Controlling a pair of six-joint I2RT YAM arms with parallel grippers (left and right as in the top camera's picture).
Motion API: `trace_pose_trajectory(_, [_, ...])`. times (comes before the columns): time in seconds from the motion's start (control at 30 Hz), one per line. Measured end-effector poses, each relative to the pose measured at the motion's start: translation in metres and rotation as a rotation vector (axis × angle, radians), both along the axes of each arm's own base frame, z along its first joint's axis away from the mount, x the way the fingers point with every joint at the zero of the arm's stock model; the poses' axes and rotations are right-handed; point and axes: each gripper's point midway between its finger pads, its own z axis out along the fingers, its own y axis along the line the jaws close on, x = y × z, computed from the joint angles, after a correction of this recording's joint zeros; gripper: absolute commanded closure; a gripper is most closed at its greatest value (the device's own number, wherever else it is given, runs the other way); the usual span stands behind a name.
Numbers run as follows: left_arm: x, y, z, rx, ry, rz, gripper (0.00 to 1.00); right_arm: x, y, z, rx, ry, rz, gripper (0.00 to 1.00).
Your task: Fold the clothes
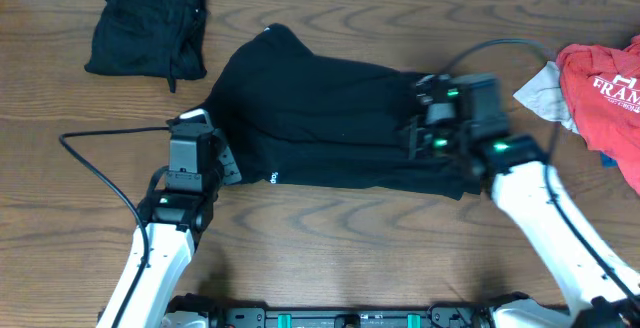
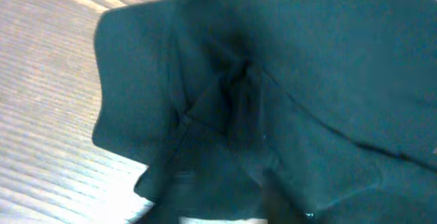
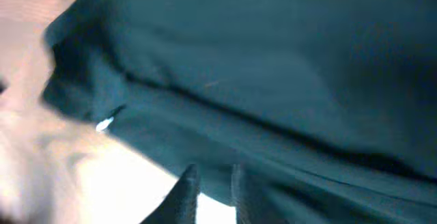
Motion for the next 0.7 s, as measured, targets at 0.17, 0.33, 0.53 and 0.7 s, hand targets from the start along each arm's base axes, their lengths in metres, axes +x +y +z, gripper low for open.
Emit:
trace_pose_trajectory(0.17, [0.001,0.013,0.002,0.006,-0.012,0.108,0.94,-0.014,0.066,-0.005,0.033,-0.043,0.162,0.99])
trace_pose_trajectory(0.33, [-0.001,0.036,0.017,0.007,-0.067,0.224,0.93,-0.013,0.112,-0.006,0.104,-0.079,0.202,0.99])
trace_pose_trajectory(0.53, [-0.015,0.039,0.020,-0.037,-0.053,0.266,0.93,-0.005,0.138,-0.045,0.123,0.045,0.165,0.99])
trace_pose_trajectory(0.7, [-0.016,0.017,0.011,-0.147,-0.003,0.199,0.89,0.006,0.161,-0.071,0.142,0.139,0.171,0.99])
